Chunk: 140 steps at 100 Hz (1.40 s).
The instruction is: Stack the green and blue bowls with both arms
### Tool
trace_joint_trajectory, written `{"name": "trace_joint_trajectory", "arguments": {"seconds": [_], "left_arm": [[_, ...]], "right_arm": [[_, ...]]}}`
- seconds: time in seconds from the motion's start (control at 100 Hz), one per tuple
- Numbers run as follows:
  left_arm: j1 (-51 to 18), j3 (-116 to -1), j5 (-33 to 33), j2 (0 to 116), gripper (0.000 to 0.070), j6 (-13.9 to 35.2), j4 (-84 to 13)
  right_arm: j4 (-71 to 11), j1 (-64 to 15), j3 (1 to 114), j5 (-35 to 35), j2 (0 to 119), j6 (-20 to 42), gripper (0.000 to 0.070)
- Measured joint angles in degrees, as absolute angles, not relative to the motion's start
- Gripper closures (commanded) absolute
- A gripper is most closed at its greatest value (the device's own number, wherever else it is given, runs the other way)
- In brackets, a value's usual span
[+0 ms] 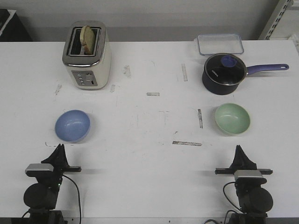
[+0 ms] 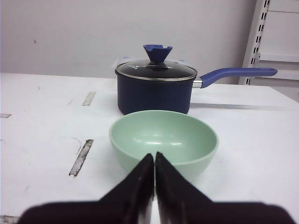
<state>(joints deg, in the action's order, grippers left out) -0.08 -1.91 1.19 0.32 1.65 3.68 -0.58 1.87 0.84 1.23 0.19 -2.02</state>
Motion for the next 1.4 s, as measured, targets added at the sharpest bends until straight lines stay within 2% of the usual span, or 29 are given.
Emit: {"name": "trace_joint_trajectory", "arguments": {"seconds": [0.94, 1.14, 1.27, 1.4], "left_arm": [[-0.08, -1.91, 1.19, 0.32, 0.0698, 1.65, 3.68], [-0.08, -1.91, 1.19, 0.32, 0.0698, 1.67, 3.68], [-0.08, -1.91, 1.19, 0.32, 0.0698, 1.65, 3.66], [-0.08, -1.91, 1.19, 0.32, 0.0698, 1.67, 3.66]], "right_arm": [[0.05, 1.87, 0.84, 1.26, 0.19, -1.52, 0.0700], [6.37, 1.87, 1.15, -1.89, 0.19, 0.47, 0.0700], [8.08, 1.87, 6.37, -3.77, 0.95, 0.51, 0.0700], [7.22, 1.87, 17.63, -3.73, 5.67, 0.54, 0.0700]]}}
